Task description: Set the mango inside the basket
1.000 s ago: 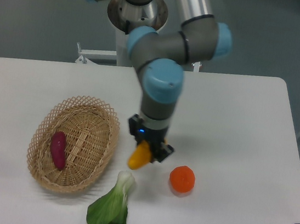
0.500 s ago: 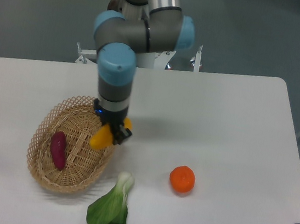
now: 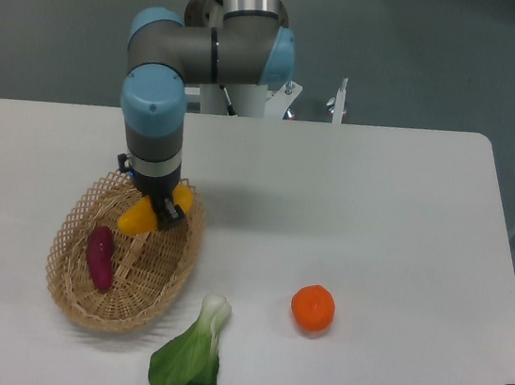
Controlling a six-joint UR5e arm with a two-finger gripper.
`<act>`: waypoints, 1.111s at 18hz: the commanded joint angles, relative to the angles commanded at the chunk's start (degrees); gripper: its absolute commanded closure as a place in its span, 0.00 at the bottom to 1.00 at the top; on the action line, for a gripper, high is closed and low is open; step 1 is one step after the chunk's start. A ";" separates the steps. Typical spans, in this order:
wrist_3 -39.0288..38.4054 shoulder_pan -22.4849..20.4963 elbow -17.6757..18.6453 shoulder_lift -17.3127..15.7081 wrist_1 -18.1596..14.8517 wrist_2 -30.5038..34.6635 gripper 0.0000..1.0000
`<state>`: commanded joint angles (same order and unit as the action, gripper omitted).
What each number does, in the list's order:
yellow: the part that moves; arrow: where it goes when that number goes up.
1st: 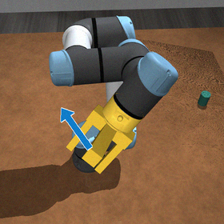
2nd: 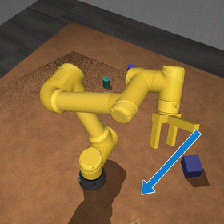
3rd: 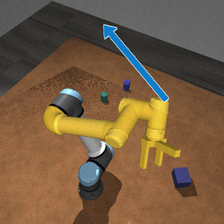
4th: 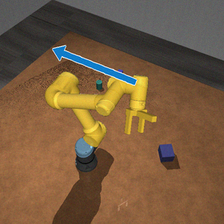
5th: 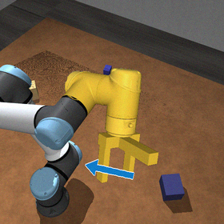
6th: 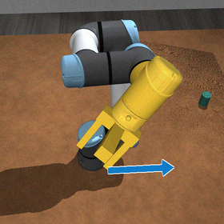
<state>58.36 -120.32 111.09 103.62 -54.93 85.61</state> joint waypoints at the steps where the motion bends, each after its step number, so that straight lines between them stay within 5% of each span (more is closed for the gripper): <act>1: -0.17 0.26 0.00 0.09 0.44 0.09 0.47; 3: -0.62 0.62 -0.09 0.18 1.49 -0.09 0.30; 5: -0.18 0.62 -0.26 0.26 1.59 -0.09 0.00; 10: -0.88 0.01 -1.84 0.26 1.32 -0.18 0.00; 20: 0.09 -11.86 -8.51 1.05 -0.43 0.44 0.00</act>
<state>58.45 -132.18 102.58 104.67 -55.37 86.04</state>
